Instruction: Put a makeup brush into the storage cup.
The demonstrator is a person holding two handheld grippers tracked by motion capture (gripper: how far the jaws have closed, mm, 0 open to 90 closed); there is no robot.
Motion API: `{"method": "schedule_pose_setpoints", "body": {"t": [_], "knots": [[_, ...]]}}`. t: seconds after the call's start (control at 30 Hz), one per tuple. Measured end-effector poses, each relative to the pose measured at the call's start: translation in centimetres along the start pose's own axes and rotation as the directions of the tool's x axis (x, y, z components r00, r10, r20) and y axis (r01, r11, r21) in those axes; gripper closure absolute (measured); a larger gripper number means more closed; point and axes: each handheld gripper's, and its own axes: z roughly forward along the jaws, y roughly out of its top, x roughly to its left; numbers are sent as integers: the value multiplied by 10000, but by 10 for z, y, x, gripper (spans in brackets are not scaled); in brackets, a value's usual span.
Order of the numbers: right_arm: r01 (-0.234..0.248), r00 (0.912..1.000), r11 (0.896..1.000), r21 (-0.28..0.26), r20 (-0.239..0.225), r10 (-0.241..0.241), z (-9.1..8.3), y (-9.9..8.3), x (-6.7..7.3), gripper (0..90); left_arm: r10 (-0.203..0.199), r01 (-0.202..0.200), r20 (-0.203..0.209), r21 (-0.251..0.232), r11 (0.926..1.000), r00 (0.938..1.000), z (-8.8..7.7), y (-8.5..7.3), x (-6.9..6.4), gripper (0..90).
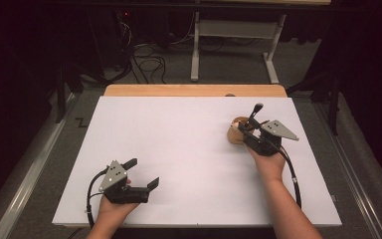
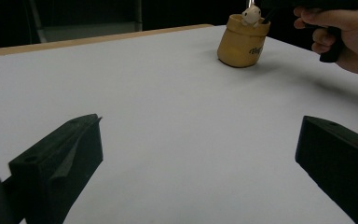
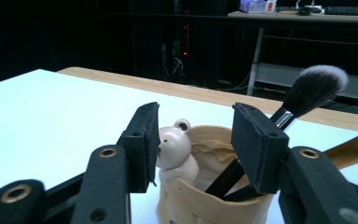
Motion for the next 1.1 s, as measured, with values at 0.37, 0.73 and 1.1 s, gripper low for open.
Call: {"method": "schedule_pose_setpoints", "body": {"t": [0.37,0.73,1.1], "knots": [[-14,9996,10000,58,-300,15,-8,-1,4,463,27,-27,-48,1,10000,10000,0,1,0,10],[3,9976,9999,115,-696,5,-17,-3,9,357,-9,8,-100,-34,10000,9999,-1,1,2,7],[-36,9944,9994,345,-1054,72,-20,-4,14,206,-25,25,-210,8,10000,9998,-2,1,2,3]]}}
